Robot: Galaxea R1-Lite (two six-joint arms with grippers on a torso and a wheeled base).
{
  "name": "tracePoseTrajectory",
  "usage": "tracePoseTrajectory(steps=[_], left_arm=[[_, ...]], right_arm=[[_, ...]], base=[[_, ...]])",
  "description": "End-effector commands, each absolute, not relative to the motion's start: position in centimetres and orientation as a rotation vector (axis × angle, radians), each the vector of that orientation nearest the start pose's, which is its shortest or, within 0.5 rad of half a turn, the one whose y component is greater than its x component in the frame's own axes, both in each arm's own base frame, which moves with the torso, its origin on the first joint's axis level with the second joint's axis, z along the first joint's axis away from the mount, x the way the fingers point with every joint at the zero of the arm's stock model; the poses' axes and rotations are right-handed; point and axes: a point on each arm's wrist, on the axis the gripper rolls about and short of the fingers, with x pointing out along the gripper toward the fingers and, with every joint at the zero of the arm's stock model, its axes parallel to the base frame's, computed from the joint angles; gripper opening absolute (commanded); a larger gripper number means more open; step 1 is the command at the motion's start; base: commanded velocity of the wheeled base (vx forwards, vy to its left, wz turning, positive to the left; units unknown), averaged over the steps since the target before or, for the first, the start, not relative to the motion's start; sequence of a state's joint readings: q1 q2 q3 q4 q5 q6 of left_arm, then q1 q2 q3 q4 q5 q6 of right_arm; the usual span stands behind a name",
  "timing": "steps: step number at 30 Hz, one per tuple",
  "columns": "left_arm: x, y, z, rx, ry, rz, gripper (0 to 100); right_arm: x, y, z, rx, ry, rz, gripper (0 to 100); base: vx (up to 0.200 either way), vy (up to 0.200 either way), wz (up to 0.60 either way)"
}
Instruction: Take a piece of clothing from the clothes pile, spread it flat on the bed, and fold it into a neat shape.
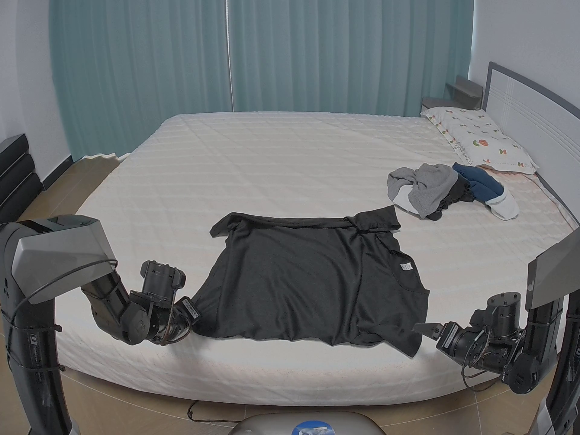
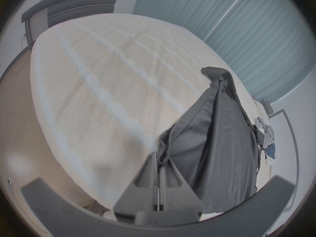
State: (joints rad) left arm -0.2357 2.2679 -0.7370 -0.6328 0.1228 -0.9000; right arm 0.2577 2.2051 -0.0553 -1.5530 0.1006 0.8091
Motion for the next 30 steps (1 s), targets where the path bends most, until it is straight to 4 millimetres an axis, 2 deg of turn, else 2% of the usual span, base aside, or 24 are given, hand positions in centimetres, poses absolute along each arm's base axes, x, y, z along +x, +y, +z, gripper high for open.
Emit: tracePoseTrajectory(steps=[1, 7, 13, 19, 27, 28, 30], left_arm=[[31.7, -6.4, 0.0, -0.664, 0.832, 0.291, 0], [29.7, -5.8, -0.2, -0.553, 0.919, 0.299, 0], [29.8, -5.4, 0.1, -0.554, 0.920, 0.313, 0], [30.3, -4.7, 0.8, -0.577, 0.882, 0.319, 0], [30.8, -4.4, 0.8, -0.596, 0.873, 0.326, 0], [30.8, -4.4, 0.8, -0.596, 0.871, 0.325, 0], [30.8, -4.3, 0.8, -0.599, 0.871, 0.327, 0]], right_arm=[[22.9, 6.1, 0.0, 0.701, 0.656, 0.114, 100], [24.9, 5.1, -1.4, 0.650, 0.645, 0.080, 100], [26.2, 5.1, -1.8, 0.616, 0.617, 0.090, 100], [28.9, 5.5, -3.5, 0.595, 0.649, 0.072, 100], [32.2, 5.9, -4.0, 0.597, 0.685, 0.050, 100], [32.6, 5.9, -3.9, 0.600, 0.673, 0.051, 0], [32.8, 5.9, -3.5, 0.599, 0.656, 0.056, 0]], base=[[0.000, 0.000, 0.00], [0.000, 0.000, 0.00], [0.000, 0.000, 0.00], [0.000, 0.000, 0.00], [0.000, 0.000, 0.00], [0.000, 0.000, 0.00], [0.000, 0.000, 0.00]])
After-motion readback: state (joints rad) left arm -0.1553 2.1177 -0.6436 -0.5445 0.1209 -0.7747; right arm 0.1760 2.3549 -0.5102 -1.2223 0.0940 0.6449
